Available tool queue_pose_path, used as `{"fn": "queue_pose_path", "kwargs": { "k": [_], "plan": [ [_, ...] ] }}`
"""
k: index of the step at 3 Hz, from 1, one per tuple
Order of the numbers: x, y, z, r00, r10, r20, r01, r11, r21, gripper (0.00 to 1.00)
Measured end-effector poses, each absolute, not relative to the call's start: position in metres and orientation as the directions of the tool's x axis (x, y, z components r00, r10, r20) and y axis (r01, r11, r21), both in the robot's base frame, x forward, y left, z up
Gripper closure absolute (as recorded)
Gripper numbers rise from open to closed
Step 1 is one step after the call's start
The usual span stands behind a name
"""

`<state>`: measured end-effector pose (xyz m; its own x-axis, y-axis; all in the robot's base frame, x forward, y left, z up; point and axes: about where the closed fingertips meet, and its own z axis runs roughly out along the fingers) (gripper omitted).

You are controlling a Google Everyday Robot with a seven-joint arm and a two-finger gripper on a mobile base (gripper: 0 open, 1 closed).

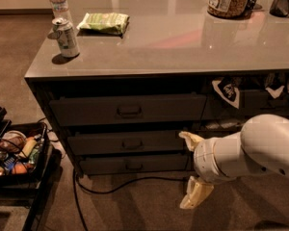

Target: Open middle drawer

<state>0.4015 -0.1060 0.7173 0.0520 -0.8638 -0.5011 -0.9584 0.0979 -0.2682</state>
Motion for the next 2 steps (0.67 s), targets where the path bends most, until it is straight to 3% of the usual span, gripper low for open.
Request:
{"fn": "queue_pose_path", "kwargs": {
  "k": [2],
  "plan": [
    [0.415,-0.109,0.711,0.097,-0.848,-0.521,-0.949,0.079,-0.306,0.00]
  ]
}}
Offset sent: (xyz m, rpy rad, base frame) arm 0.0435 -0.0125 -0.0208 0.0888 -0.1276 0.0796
